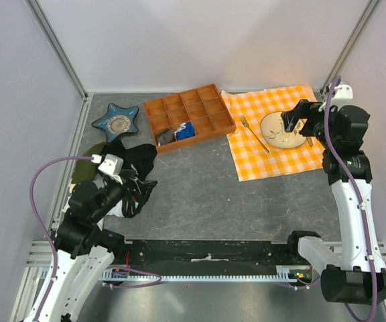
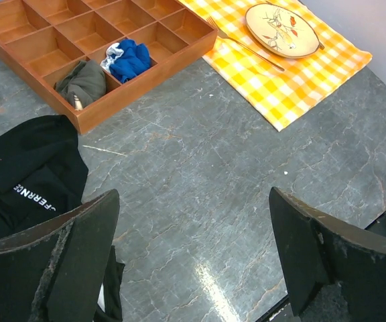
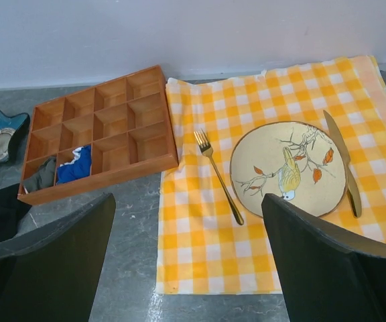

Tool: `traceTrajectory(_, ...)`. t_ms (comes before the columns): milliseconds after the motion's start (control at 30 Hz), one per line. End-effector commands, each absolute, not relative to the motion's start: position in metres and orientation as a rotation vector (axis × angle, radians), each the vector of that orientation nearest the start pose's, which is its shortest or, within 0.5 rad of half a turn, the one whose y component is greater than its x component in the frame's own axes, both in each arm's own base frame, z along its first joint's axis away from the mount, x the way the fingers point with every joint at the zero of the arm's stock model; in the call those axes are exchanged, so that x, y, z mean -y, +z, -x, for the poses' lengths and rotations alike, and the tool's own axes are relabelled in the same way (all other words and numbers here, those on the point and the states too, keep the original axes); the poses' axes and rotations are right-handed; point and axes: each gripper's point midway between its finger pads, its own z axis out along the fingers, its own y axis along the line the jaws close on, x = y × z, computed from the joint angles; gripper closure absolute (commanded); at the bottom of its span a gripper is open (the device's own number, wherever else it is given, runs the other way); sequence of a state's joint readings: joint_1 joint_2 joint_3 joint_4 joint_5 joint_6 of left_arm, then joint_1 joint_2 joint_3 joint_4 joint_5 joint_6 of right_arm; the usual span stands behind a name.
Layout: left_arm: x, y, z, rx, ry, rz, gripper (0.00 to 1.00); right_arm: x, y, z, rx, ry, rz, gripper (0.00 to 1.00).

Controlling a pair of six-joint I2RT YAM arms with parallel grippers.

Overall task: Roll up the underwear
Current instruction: Pick up the underwear from the center of the board.

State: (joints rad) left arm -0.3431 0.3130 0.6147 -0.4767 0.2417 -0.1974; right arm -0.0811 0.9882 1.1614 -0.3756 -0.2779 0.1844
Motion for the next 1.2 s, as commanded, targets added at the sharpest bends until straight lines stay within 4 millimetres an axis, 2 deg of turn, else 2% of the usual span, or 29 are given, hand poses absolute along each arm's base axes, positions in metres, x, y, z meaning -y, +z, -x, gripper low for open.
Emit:
traceTrajectory(0,0.126,0.248,-0.185,-1.723,-0.654,-0.305,0.02,-0.029,0.351,-0.334,-1.761,0.349,-0.04,0.02)
traceTrajectory(100,0.131,0.252,-0.182,-1.706,-0.685,-0.322,0.01,-0.045,0.353,-0.328,-1.757,0.41,0.084,0.02)
traceTrajectory(167,0.129,0.253,-0.183,-1.702,-0.68,-0.299,0.01,-0.071,0.349,-0.321,-1.747,0.544,0.236,0.02)
traceTrajectory(233,0.124,0.253,-0.185,-1.71,-0.662,-0.269,0.01,-0.091,0.338,-0.317,-1.73,0.654,0.377,0.02)
traceTrajectory(267,0.124,0.254,-0.185,-1.712,-0.657,-0.264,0.01,-0.108,0.334,-0.305,-1.707,0.773,0.479,0.02)
traceTrajectory(333,0.122,0.251,-0.188,-1.738,-0.642,-0.251,0.01,-0.123,0.313,-0.298,-1.706,0.913,0.605,0.02)
traceTrajectory(367,0.122,0.249,-0.189,-1.755,-0.637,-0.25,0.01,-0.126,0.308,-0.296,-1.691,0.935,0.661,0.02)
traceTrajectory(433,0.124,0.239,-0.196,-1.819,-0.633,-0.244,0.01,-0.125,0.288,-0.305,-1.747,0.933,0.653,0.02)
traceTrajectory(467,0.123,0.236,-0.199,-1.849,-0.626,-0.234,0.01,-0.125,0.28,-0.311,-1.757,0.87,0.693,0.02)
traceTrajectory(567,0.122,0.221,-0.215,-1.952,-0.61,-0.175,0.01,-0.136,0.259,-0.311,-1.803,0.854,0.735,0.02)
traceTrajectory(600,0.115,0.216,-0.223,-1.979,-0.608,-0.128,0.01,-0.134,0.249,-0.311,-1.82,0.833,0.74,0.02)
traceTrajectory(633,0.113,0.205,-0.23,-2.038,-0.614,-0.08,0.01,-0.133,0.245,-0.312,-1.819,0.815,0.74,0.02)
traceTrajectory(667,0.108,0.197,-0.236,-2.079,-0.613,-0.043,0.01,-0.142,0.24,-0.308,-1.817,0.829,0.769,0.02)
traceTrajectory(700,0.099,0.186,-0.241,-2.135,-0.598,0.014,0.01,-0.141,0.226,-0.306,-1.846,0.832,0.747,0.02)
traceTrajectory(733,0.097,0.167,-0.247,-2.224,-0.584,0.054,0.01,-0.141,0.224,-0.309,-1.824,0.813,0.746,0.02)
traceTrajectory(800,0.087,0.153,-0.253,-2.297,-0.51,0.118,0.05,-0.137,0.209,-0.307,-1.833,0.784,0.749,0.02)
traceTrajectory(900,0.071,0.127,-0.264,-2.41,-0.37,0.205,0.17,-0.135,0.204,-0.308,-1.854,0.769,0.751,0.02)
traceTrajectory(933,0.069,0.121,-0.262,-2.449,-0.356,0.212,0.25,-0.136,0.203,-0.308,-1.863,0.783,0.749,0.02)
traceTrajectory(1033,0.078,0.104,-0.26,-2.558,-0.328,0.19,0.33,-0.138,0.203,-0.308,-1.88,0.798,0.751,0.02)
traceTrajectory(1067,0.088,0.097,-0.258,-2.605,-0.309,0.134,0.34,-0.141,0.203,-0.307,-1.882,0.805,0.76,0.02)
traceTrajectory(1167,0.091,0.08,-0.248,-2.695,-0.178,0.1,0.38,-0.146,0.204,-0.303,-1.881,0.815,0.785,0.02)
